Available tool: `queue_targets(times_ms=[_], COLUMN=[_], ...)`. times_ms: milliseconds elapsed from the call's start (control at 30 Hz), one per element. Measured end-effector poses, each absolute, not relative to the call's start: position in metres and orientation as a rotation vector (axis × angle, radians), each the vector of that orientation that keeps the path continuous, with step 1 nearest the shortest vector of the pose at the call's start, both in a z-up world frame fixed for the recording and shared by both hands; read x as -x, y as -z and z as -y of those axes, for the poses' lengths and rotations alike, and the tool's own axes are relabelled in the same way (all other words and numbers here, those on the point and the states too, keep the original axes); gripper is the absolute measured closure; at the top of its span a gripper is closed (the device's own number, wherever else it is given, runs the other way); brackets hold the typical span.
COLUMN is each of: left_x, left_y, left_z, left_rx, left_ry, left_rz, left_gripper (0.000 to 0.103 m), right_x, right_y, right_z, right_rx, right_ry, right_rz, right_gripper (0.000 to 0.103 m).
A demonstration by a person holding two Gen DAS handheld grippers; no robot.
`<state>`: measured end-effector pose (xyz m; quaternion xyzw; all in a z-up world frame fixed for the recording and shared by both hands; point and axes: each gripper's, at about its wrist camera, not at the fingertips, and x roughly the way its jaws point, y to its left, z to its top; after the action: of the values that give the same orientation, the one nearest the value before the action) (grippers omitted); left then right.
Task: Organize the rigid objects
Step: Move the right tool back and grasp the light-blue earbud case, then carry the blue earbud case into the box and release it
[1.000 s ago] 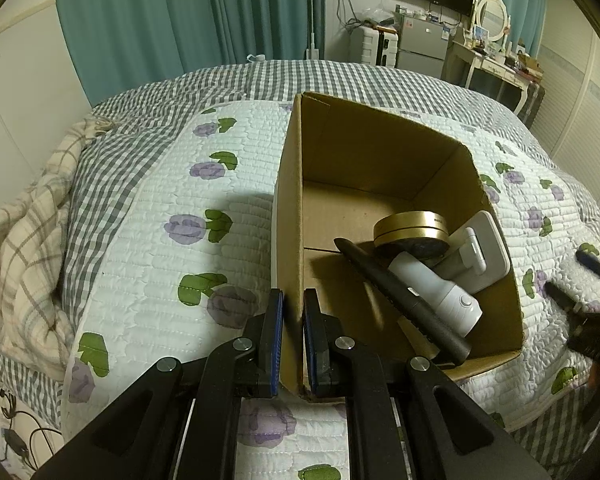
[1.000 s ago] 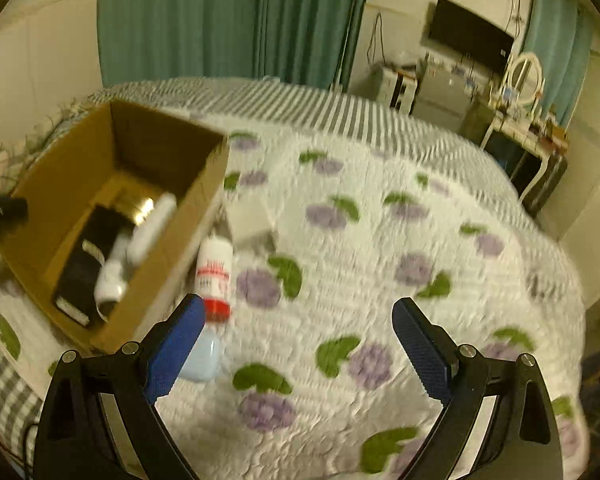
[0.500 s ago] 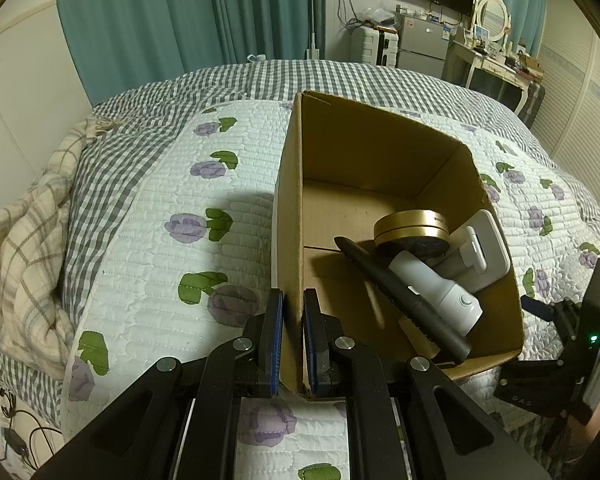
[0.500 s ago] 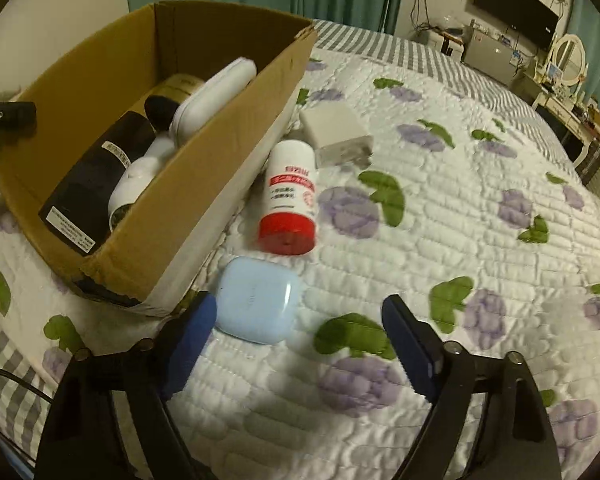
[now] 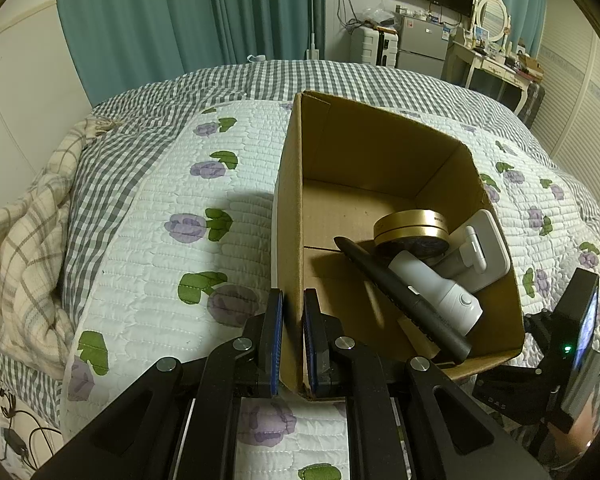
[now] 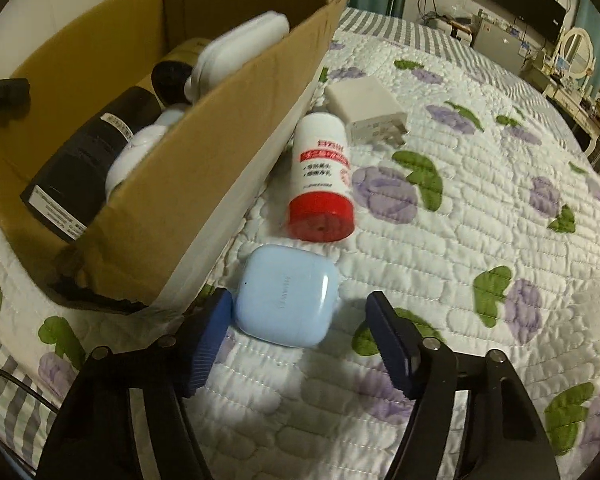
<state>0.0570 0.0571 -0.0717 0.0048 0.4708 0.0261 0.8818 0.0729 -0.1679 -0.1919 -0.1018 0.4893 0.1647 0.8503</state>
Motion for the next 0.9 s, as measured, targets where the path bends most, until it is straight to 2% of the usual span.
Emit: queue_targets(times_ms=[133,567,900], left_x=[-0.057,-0.057,-0.056], left_y=[0.072,0.072,0.072], left_z=[-0.057,-0.056,-0.055], left_rx=[-0.010,-0.009,-0.005], left_ry=[-0.055,-0.054,-0.052], left_rz=[-0.981,-0.980,-0.979], left_gripper=[0.094,0.093,0.093], right_x=[-0.074,-0.059,-0.065], right_y=[0.194,0.171,0.096], right_z=[0.167,0.177,0.201], right_rx=[0.207,0.181,0.188], right_ry=[-0.364,-0.353,-0.287], right_rz=[-1.033,-0.991,-0.842], right_gripper=[0.051,0.051,0.051])
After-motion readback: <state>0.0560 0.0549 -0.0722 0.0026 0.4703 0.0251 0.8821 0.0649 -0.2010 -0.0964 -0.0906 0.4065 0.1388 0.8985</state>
